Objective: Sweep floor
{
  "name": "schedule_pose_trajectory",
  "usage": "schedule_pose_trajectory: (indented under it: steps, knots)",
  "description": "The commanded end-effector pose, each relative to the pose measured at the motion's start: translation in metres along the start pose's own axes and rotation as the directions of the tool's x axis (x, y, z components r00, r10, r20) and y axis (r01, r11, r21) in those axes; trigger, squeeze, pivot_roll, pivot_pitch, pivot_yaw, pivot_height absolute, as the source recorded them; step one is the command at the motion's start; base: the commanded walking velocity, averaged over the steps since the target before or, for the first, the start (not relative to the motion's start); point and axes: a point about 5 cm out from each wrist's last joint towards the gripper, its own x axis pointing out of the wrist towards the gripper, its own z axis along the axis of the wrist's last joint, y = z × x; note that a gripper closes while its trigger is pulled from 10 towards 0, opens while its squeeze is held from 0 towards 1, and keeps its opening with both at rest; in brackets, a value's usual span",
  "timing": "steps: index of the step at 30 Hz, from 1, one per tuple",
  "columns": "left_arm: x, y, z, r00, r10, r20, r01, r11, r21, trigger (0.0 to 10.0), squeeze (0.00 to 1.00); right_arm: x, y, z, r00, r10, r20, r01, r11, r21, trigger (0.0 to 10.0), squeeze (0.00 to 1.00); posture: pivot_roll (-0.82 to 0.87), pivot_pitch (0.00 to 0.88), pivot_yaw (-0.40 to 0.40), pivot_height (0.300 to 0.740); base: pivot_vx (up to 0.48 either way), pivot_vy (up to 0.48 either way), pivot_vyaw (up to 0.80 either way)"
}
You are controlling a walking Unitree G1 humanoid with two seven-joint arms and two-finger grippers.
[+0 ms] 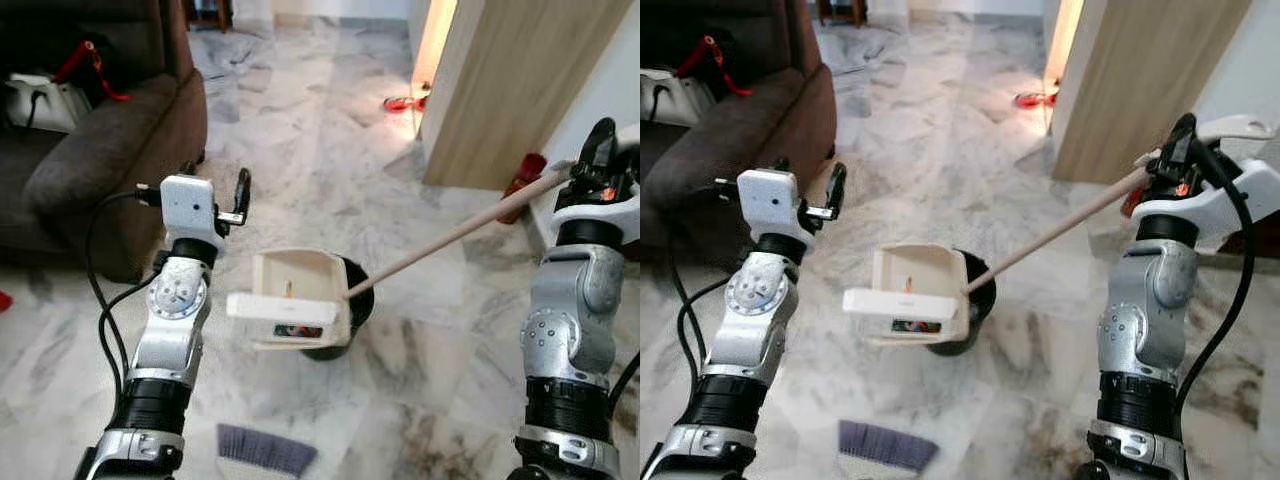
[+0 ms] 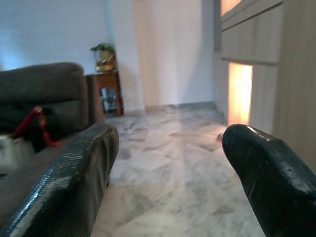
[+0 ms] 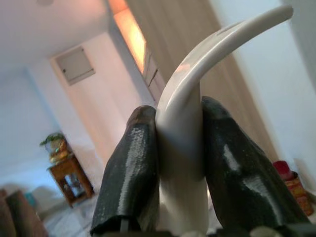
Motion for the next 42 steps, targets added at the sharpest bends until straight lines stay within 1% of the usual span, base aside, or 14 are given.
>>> schedule_pose_trajectory:
  steps: [1, 13, 42]
  knots:
    - [0.0, 0.0, 0.002, 1.0, 0.005, 0.003, -0.005, 1.0, -0.012, 10.0, 0.0, 0.004, 0.007, 0.014, 0.997, 0.009, 0.073, -0.012, 0.999, 0.045, 10.0, 0.0, 0.13, 0.129, -0.024, 0.74, 0.259, 0.0, 0.0]
    - [-0.001, -0.001, 0.002, 1.0, -0.002, 0.0, 0.002, 1.0, -0.016, 10.0, 0.0, 0.011, 0.012, 0.025, 0.993, 0.011, 0.116, -0.017, 0.998, 0.053, 10.0, 0.0, 0.12, 0.126, -0.023, 0.74, 0.263, 0.0, 0.0]
    - [0.0, -0.001, 0.004, 1.0, -0.002, 0.005, 0.002, 1.0, -0.019, 10.0, 0.0, 0.015, 0.018, 0.029, 0.99, 0.027, 0.135, -0.037, 0.997, 0.067, 10.0, 0.0, 0.13, 0.125, -0.025, 0.74, 0.264, 0.0, 0.0]
